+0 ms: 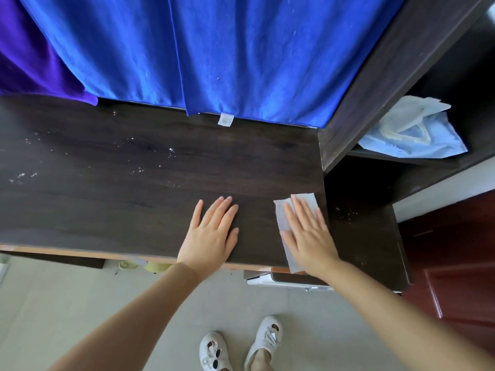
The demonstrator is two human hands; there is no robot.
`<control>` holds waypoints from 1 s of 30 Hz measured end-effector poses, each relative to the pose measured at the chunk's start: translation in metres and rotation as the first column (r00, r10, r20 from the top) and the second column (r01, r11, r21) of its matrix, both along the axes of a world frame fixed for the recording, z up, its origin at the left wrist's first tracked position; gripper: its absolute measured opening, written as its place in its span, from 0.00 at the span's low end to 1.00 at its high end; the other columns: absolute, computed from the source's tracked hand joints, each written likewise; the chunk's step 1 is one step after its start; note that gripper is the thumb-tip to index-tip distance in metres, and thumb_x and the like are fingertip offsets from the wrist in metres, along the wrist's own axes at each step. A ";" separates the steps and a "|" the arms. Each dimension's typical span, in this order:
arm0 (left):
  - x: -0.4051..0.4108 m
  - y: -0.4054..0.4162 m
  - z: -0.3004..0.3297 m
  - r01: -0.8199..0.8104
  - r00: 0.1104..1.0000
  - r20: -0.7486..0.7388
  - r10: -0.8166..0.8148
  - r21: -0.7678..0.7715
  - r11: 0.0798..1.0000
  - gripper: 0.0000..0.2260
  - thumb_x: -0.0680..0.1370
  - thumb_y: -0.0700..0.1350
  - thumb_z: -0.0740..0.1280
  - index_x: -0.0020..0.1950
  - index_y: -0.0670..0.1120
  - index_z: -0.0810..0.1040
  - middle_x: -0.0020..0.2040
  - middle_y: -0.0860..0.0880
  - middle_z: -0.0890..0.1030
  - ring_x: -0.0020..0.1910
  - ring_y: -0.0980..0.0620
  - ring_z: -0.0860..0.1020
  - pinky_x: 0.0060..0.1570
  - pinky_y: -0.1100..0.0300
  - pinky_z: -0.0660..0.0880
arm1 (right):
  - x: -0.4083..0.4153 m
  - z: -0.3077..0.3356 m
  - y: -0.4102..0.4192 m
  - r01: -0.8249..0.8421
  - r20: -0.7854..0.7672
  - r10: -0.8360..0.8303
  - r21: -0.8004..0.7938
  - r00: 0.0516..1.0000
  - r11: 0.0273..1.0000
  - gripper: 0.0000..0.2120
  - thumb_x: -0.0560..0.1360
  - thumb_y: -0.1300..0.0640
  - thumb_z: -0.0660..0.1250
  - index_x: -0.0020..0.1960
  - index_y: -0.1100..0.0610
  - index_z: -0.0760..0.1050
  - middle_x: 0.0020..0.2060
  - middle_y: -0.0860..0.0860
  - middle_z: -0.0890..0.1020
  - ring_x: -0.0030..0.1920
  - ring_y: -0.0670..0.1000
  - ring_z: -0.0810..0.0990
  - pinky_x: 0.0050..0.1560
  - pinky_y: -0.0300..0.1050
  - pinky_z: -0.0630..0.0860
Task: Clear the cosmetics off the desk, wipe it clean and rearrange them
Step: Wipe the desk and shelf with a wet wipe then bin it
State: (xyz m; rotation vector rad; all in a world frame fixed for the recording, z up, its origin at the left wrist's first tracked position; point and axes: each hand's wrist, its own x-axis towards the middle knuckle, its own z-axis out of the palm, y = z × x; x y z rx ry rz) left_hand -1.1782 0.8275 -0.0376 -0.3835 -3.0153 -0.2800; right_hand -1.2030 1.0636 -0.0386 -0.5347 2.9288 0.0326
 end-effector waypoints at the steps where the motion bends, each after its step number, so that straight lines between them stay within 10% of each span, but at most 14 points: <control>1: 0.000 0.000 -0.001 0.016 1.000 0.021 -0.015 -0.017 1.000 0.21 0.80 0.51 0.48 0.66 0.43 0.70 0.67 0.45 0.73 0.67 0.46 0.69 0.67 0.44 0.57 | -0.004 0.000 -0.003 -0.072 -0.006 0.072 0.003 0.997 0.997 0.32 0.79 0.42 0.33 0.74 0.58 0.55 0.74 0.55 0.58 0.74 0.55 0.56 0.75 0.52 0.45; 4: 0.000 0.000 0.001 0.063 0.996 0.064 -0.059 -0.059 0.996 0.25 0.81 0.52 0.42 0.66 0.44 0.72 0.67 0.44 0.73 0.67 0.46 0.70 0.67 0.47 0.57 | -0.050 0.004 -0.007 -0.187 -0.006 0.187 -0.036 0.982 0.982 0.35 0.77 0.40 0.29 0.75 0.58 0.49 0.76 0.53 0.52 0.76 0.53 0.51 0.73 0.46 0.37; 12: 0.000 0.002 0.002 0.020 0.999 0.050 -0.020 -0.002 1.000 0.20 0.80 0.48 0.49 0.69 0.43 0.64 0.69 0.44 0.70 0.69 0.46 0.67 0.69 0.50 0.56 | -0.172 0.002 -0.047 0.476 0.013 -0.479 -0.142 0.878 0.868 0.27 0.81 0.49 0.44 0.75 0.61 0.46 0.77 0.55 0.47 0.76 0.51 0.44 0.75 0.55 0.42; 16: 0.001 0.003 0.002 -0.013 1.000 0.013 0.013 0.015 1.000 0.20 0.78 0.47 0.53 0.69 0.41 0.64 0.69 0.43 0.69 0.69 0.46 0.65 0.71 0.50 0.55 | -0.130 -0.003 -0.082 -0.023 -0.020 0.020 -0.137 1.000 0.990 0.28 0.80 0.47 0.43 0.76 0.59 0.44 0.77 0.53 0.46 0.76 0.50 0.43 0.75 0.51 0.40; 19: 0.001 0.004 0.002 -0.029 1.000 0.008 0.029 0.006 1.000 0.19 0.78 0.47 0.54 0.67 0.41 0.66 0.68 0.42 0.71 0.67 0.45 0.68 0.70 0.50 0.56 | -0.114 0.003 -0.065 -0.439 0.027 0.443 -0.089 0.896 0.894 0.30 0.77 0.44 0.34 0.76 0.56 0.43 0.77 0.50 0.45 0.76 0.47 0.42 0.73 0.45 0.36; 23: 0.001 0.006 0.004 -0.047 0.999 0.023 0.048 -0.034 0.998 0.18 0.78 0.47 0.54 0.63 0.41 0.71 0.65 0.41 0.74 0.64 0.43 0.72 0.68 0.49 0.59 | -0.172 0.004 -0.018 0.050 -0.019 -0.053 -0.138 0.998 0.989 0.26 0.81 0.50 0.45 0.75 0.60 0.47 0.77 0.54 0.49 0.76 0.51 0.47 0.76 0.51 0.43; 26: 0.001 0.005 0.001 -0.035 0.999 0.026 0.037 -0.065 0.997 0.17 0.78 0.47 0.54 0.61 0.41 0.75 0.64 0.41 0.75 0.63 0.43 0.73 0.67 0.49 0.61 | -0.193 0.004 -0.034 0.404 -0.032 -0.415 -0.176 0.909 0.898 0.27 0.81 0.51 0.48 0.75 0.64 0.50 0.76 0.56 0.51 0.76 0.54 0.48 0.75 0.55 0.45; 30: 0.000 0.006 0.001 -0.044 0.998 0.043 0.047 -0.074 0.996 0.18 0.79 0.47 0.51 0.61 0.41 0.75 0.64 0.42 0.75 0.64 0.44 0.72 0.67 0.48 0.62 | -0.187 0.000 -0.109 0.196 -0.025 -0.203 -0.181 0.979 0.964 0.27 0.81 0.50 0.46 0.75 0.62 0.47 0.77 0.54 0.48 0.76 0.52 0.44 0.75 0.53 0.41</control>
